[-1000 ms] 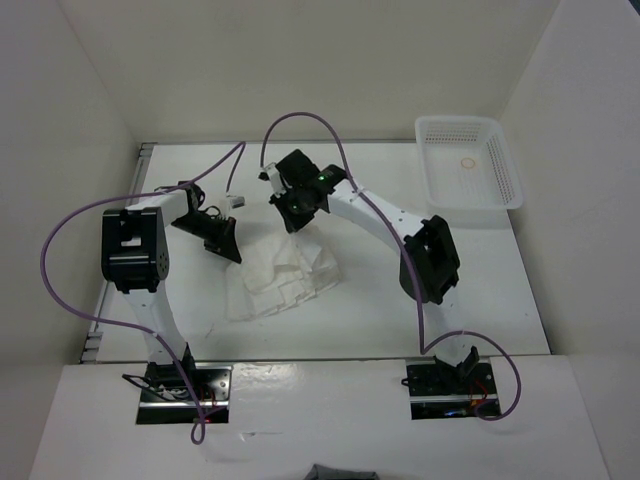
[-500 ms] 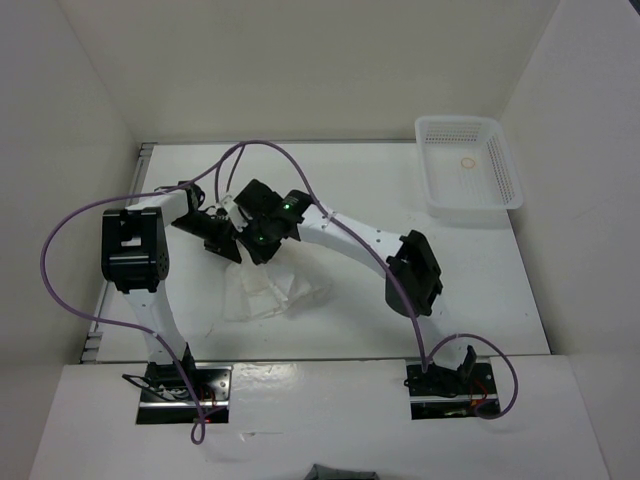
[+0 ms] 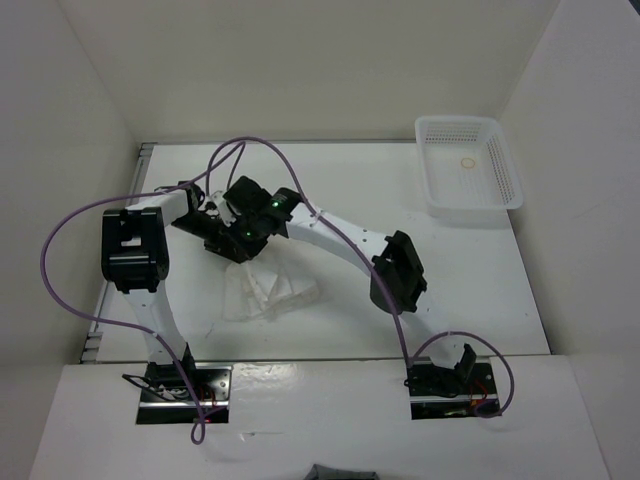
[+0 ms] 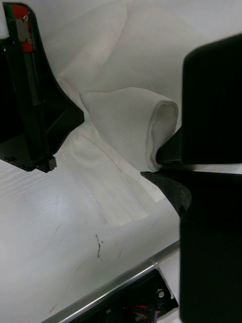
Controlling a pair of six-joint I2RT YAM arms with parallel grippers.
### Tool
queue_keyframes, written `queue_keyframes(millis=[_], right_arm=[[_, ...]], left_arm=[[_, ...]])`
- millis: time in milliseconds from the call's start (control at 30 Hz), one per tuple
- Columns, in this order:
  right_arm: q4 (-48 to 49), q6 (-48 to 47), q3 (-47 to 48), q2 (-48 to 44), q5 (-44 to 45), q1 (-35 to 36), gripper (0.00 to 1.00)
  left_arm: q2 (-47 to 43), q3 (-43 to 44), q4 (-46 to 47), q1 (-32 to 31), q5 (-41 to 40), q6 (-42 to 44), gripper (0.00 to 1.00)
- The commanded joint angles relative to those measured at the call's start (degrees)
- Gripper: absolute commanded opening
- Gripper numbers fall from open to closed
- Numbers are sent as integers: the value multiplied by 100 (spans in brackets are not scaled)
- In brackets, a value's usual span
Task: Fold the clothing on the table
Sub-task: Fold the skirt
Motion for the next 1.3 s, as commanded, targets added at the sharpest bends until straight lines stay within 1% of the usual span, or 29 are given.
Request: queue_keyframes(millis=[0, 33, 100, 200, 233, 267, 333, 367, 433, 500, 567, 633, 667, 700, 733, 800, 833, 867, 900, 933, 967, 1000, 1067, 1100, 1133, 1167, 1200, 1233, 1267], right_arm=[[219, 195, 454, 234, -350, 38, 0], [219, 248, 620, 296, -411, 38, 0], [158, 248, 770, 410, -631, 38, 12], [158, 318, 1025, 551, -1035, 38, 15], [158, 318, 1183, 551, -1123, 38, 18], [106, 318, 1289, 603, -1281, 38, 33], [-52, 318, 1630, 665, -1536, 38, 45], [-123, 257, 1754, 665, -1737, 38, 58], [-176, 257, 1896, 718, -1888, 38, 70], [-229, 187, 1835, 500, -1950, 99, 80], [-229, 47, 1730, 262, -1880, 99, 82], [-229, -16, 1528, -255, -1591, 99, 83], [-159, -111, 1405, -475, -1494, 4, 85], [-72, -112, 1056, -729, -1258, -67, 88], [34, -164, 844, -1298, -1117, -155, 90], [368, -270, 132, -1898, -765, -496, 93], [456, -331, -97, -2484, -433, -655, 94], [544, -384, -612, -2760, -256, -822, 94], [762, -437, -905, -3310, 42, -1250, 94], [886, -437, -1212, -3577, 97, -1507, 94], [992, -498, -1833, -3832, 98, -1822, 94], [1080, -499, -2092, -4061, 98, -2513, 94], [1081, -603, -2627, -4589, 36, -3202, 96], [915, -674, -2787, -4738, 184, -3693, 96], [914, -762, -2963, -4905, 438, -3863, 96], [914, -763, -3443, -5307, 963, -3969, 96], [914, -763, -3709, -5537, 1246, -4040, 97], [1018, -763, -4199, -5983, 1702, -4093, 98], [1019, -710, -4395, -6197, 1854, -4093, 98]], left_arm=[[20, -14, -124, -7, 319, 172, 5], [20, -14, -124, -7, 319, 173, 5], [20, -14, -124, -7, 319, 173, 5], [20, -14, -177, -7, 319, 173, 5], [20, -14, -177, -7, 319, 173, 5], [20, -14, -177, -7, 371, 173, 5], [20, -14, -177, -7, 371, 173, 5], [20, -14, -177, -7, 371, 173, 5], [20, -14, -177, -7, 371, 173, 5], [20, -14, -177, -7, 371, 173, 5], [-41, -14, -177, -7, 319, 173, 8], [-155, 38, -177, -7, 257, 173, 10], [-217, 39, -177, 132, 170, 173, 12], [-287, 117, -177, 194, 117, 173, 14], [-435, 170, -246, 264, 64, 173, 21], [-655, 337, -299, 518, -42, 173, 30], [-926, 390, -300, 624, -120, 173, 41], [-1077, 451, -300, 730, -251, 86, 48], [-1374, 574, -300, 957, -253, 33, 54], [-1525, 645, -300, 1064, -348, -55, 60], [-1675, 715, -300, 1178, -419, -108, 70], [-1989, 785, -300, 1379, -628, -178, 75], [-2351, 786, -230, 1521, -867, -380, 83], [-2788, 786, -160, 1574, -1085, -442, 91], [-3036, 786, -159, 1636, -1183, -608, 94], [-3282, 629, -46, 1636, -1306, -757, 96], [-3824, 541, 181, 1636, -1446, -950, 99], [-4108, 444, 297, 1636, -1709, -1335, 99], [-4615, 304, 446, 1636, -1807, -1522, 99]])
